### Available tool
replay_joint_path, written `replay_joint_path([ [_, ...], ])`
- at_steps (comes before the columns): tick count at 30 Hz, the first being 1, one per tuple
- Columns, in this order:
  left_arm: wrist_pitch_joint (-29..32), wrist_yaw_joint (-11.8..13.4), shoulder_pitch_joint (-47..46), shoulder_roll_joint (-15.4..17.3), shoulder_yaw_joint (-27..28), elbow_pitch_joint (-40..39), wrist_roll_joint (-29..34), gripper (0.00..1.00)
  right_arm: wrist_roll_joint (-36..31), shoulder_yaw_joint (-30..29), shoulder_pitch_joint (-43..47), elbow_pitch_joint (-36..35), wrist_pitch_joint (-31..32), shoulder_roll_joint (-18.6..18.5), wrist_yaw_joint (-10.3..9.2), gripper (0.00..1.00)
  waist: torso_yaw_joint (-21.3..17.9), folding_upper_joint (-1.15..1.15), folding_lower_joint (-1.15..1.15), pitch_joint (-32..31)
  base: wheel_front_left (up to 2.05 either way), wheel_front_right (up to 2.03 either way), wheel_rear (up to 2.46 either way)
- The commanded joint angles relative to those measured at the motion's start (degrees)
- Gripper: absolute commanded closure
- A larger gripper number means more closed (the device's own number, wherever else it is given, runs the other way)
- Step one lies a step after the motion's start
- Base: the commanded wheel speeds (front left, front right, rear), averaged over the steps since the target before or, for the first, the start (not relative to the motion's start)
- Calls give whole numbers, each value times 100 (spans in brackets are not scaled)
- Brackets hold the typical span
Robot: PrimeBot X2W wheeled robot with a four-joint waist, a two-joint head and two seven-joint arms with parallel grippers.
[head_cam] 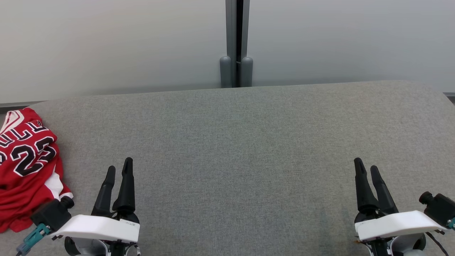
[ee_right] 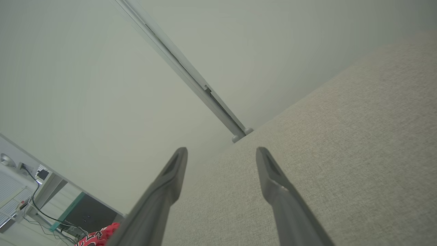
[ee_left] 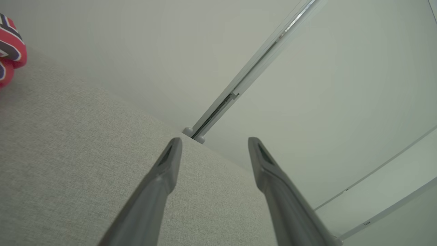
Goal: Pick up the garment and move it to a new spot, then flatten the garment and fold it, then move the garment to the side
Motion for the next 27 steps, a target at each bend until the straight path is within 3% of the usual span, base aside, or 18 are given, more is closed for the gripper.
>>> replay_joint_path([
  [1,-67,21,-79,37,-41,-78,259,0,-213,31,-42,-103,-89,-55,1,0,2,0,0,-2,0,0,0],
  [10,-210,47,-36,46,-131,-4,842,0,-780,145,14,-150,-231,-60,1,0,10,0,0,-32,0,0,0],
  [27,-482,347,23,80,-210,79,2047,0,-1960,163,135,-271,-498,-69,1,0,46,0,0,-105,0,0,0],
])
